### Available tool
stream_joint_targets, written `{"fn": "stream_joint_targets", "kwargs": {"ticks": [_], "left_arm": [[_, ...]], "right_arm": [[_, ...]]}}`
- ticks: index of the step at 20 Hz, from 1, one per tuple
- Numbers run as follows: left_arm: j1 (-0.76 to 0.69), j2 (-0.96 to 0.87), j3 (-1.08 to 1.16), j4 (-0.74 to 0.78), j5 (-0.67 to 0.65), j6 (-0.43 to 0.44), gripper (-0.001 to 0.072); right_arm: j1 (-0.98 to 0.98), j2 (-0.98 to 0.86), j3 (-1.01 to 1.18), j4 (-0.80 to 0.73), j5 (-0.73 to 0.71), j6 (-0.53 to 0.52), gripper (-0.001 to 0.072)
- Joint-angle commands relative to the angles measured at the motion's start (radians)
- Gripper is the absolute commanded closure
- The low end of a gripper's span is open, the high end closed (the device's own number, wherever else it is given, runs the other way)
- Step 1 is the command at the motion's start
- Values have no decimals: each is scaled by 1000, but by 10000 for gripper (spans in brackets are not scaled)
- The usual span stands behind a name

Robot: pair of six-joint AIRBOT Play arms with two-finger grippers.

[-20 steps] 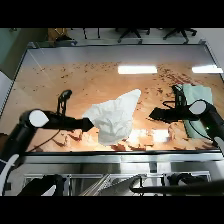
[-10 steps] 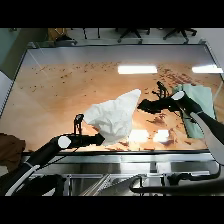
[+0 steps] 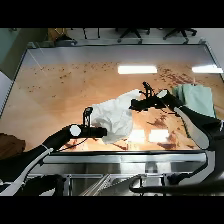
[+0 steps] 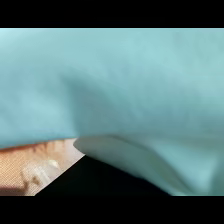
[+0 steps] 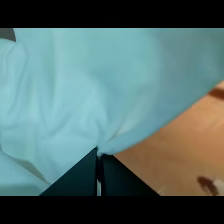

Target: Fold the shirts.

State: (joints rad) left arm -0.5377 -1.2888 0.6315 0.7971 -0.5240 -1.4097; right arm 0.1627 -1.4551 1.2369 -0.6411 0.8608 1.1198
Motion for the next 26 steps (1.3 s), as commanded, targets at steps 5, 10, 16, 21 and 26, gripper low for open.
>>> {"fn": "stream_joint_targets", "kwargs": {"ticks": [5,10,16,21,26], "left_arm": [[225,294,144,209,-325,59,697],[451,546,512,257,-599,61,697],[600,713,867,259,-655,72,697],[763,694,939,254,-784,93,696],[750,549,724,191,-807,103,696]], "right_arm": [[-46,196,153,55,87,-51,691],[-94,600,251,34,141,-84,691],[-95,1012,254,-195,-55,-99,690],[-95,1077,252,-402,-75,-19,690],[-94,848,209,-437,72,14,690]]}}
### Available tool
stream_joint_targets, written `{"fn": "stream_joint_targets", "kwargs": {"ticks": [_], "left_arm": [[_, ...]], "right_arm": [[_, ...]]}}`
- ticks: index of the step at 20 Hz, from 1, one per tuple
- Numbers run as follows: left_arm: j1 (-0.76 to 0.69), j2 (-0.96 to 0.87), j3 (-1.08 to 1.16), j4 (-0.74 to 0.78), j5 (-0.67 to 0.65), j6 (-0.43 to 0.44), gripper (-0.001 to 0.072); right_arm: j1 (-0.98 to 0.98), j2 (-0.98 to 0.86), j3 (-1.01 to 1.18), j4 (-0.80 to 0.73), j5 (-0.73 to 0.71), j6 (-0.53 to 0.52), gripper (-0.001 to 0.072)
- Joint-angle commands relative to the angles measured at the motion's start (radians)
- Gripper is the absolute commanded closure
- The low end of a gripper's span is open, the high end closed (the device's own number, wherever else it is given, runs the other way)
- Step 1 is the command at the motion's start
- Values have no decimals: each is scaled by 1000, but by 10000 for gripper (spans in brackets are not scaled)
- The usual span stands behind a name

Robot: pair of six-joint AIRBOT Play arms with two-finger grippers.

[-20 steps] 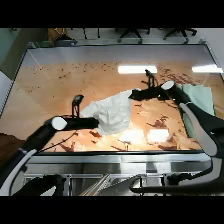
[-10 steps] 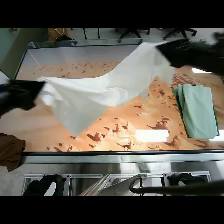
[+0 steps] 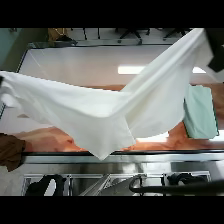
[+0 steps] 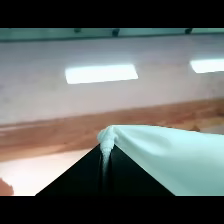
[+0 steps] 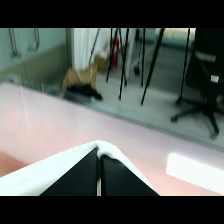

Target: Fold the shirts.

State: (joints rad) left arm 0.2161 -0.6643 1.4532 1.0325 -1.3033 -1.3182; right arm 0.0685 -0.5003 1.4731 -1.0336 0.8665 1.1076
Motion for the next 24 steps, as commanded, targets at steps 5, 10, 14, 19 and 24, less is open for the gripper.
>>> {"fn": "stream_joint_targets", "kwargs": {"ticks": [5,10,14,19,24], "left_arm": [[-127,-463,-327,-29,124,40,695],[-97,-928,-203,-42,77,43,688],[-47,-1051,10,-34,-95,26,11],[54,-966,8,27,-171,26,11],[129,-831,-332,97,-72,51,11]], "right_arm": [[0,-521,-145,-43,47,26,690],[0,-907,-151,31,-16,48,688],[-21,-887,-119,32,-21,48,207],[-204,-713,-109,24,164,78,211],[-372,-692,-194,24,332,93,211]]}}
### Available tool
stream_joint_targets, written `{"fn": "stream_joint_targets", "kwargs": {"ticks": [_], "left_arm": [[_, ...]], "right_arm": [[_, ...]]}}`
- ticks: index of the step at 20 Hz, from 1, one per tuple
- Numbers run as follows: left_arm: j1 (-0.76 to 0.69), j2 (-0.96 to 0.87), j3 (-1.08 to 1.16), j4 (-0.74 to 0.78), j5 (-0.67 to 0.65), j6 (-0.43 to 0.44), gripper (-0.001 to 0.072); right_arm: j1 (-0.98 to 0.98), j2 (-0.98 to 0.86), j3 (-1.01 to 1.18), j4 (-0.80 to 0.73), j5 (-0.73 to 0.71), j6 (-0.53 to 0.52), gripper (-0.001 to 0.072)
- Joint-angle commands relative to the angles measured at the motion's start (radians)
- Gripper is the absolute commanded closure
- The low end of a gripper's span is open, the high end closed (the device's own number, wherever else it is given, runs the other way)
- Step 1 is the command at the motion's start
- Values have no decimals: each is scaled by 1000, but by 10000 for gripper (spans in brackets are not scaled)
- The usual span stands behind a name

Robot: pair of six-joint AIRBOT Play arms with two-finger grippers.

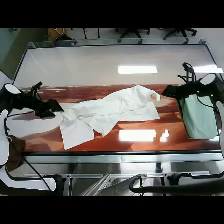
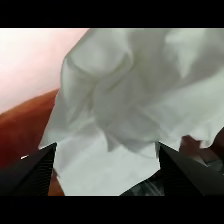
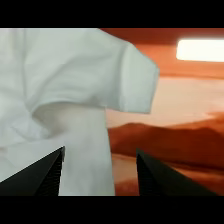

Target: Fold the shirts.

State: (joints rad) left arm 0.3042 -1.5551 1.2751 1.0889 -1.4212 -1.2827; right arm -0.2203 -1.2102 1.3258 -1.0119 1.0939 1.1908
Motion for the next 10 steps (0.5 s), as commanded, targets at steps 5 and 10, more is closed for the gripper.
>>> {"fn": "stream_joint_targets", "kwargs": {"ticks": [5,10], "left_arm": [[45,79,-345,35,151,34,12],[-27,40,-405,17,234,39,13]], "right_arm": [[-72,-1,-193,4,44,-18,211],[-47,-93,-201,79,2,-48,212]]}}
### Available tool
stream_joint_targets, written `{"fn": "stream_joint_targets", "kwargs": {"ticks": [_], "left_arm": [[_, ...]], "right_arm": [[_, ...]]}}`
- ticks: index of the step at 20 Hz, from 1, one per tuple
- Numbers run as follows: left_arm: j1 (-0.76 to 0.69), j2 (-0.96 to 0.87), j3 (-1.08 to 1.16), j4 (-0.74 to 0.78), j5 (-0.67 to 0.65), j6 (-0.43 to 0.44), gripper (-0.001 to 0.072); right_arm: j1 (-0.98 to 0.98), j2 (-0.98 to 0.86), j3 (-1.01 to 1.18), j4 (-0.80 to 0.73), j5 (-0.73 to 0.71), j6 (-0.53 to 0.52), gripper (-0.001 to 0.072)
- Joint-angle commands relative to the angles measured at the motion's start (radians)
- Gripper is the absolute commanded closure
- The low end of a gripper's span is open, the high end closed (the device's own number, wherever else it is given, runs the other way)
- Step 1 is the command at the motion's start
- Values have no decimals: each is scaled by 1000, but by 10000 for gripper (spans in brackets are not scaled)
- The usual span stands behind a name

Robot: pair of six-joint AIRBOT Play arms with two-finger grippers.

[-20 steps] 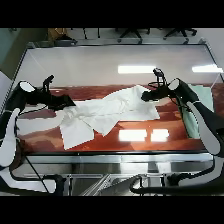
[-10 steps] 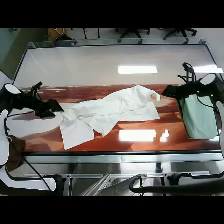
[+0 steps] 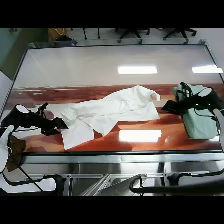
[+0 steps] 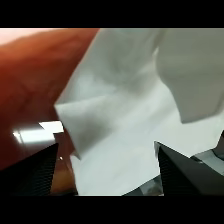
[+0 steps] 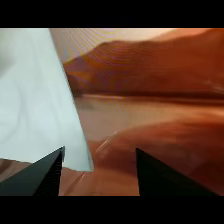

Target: Fold the shirts.

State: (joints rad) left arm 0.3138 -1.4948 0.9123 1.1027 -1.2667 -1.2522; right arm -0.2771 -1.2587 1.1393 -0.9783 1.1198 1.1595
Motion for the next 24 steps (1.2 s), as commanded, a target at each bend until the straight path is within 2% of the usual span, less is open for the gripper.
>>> {"fn": "stream_joint_targets", "kwargs": {"ticks": [1,3,4,5,6,7,8,9,10,11,13,15,18,21,24], "left_arm": [[-55,-29,-32,-27,82,21,101],[-92,-35,0,-67,81,33,455],[-110,-35,18,-67,80,33,588],[-128,-35,39,-66,68,34,666],[-139,-35,58,-66,53,37,694],[-148,-35,80,-66,33,37,694],[-154,-32,101,-68,16,36,694],[-154,-24,119,-83,5,36,694],[-154,-8,133,-101,0,37,694],[-154,16,148,-124,-3,37,694],[-151,84,188,-172,-38,40,695],[-144,167,276,-261,-124,59,695],[-77,295,511,-563,-196,74,695],[45,416,772,-870,-65,72,695],[181,533,977,-885,67,25,696]], "right_arm": [[17,-66,-14,63,-24,-38,212],[32,-103,-14,89,-24,-56,212],[45,-120,-14,99,-23,-63,212],[57,-132,-14,113,-18,-73,213],[72,-138,-14,130,-8,-90,214],[87,-138,-14,147,4,-104,232],[105,-137,-12,171,26,-129,404],[119,-137,-10,200,53,-156,532],[130,-134,-10,235,78,-170,568],[132,-129,-10,275,101,-179,676],[122,-87,3,397,168,-231,690],[92,-1,83,505,248,-240,690],[-8,151,344,657,283,-186,691],[-154,246,659,717,208,-69,691],[-297,307,882,719,135,34,691]]}}
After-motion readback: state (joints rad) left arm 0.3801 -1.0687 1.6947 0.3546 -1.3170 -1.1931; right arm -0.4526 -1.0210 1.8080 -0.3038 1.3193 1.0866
